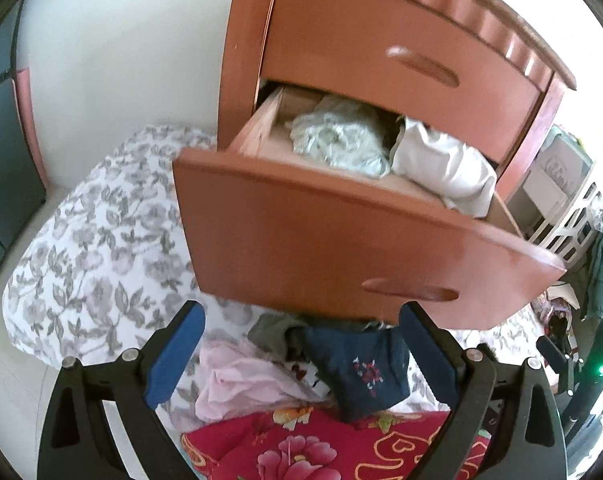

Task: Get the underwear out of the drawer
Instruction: 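Open the left gripper to release the black sock and withdraw, then reach the left gripper into the drawer toward the white cloth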

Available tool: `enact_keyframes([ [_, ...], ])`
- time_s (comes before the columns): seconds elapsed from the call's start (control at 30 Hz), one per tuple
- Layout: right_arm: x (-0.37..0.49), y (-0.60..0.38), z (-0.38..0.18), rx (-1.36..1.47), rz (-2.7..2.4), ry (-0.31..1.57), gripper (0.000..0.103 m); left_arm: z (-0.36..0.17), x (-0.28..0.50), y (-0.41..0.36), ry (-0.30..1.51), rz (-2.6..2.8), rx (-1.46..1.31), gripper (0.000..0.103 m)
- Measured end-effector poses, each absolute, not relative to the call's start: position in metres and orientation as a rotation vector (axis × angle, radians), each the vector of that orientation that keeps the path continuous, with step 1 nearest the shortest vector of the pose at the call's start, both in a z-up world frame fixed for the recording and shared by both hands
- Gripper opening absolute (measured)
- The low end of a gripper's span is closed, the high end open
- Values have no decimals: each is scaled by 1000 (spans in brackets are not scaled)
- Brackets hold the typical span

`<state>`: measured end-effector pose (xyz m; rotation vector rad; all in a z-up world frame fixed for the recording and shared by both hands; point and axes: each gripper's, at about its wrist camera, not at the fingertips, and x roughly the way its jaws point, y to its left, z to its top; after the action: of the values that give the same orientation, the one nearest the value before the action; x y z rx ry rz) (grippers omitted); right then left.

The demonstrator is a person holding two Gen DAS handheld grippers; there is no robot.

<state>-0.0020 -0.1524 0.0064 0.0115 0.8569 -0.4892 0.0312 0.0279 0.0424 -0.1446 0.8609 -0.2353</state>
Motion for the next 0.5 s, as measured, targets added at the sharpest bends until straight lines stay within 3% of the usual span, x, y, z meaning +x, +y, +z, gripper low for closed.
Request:
enact_keyframes([
  [0.13, -2, -152, 7, 11, -489, 855, 103, 53, 28, 27, 812, -252, -160, 103],
  [0.5, -2, -152, 8, 9, -487, 856, 103, 83, 28, 18, 757, -288, -118, 103],
])
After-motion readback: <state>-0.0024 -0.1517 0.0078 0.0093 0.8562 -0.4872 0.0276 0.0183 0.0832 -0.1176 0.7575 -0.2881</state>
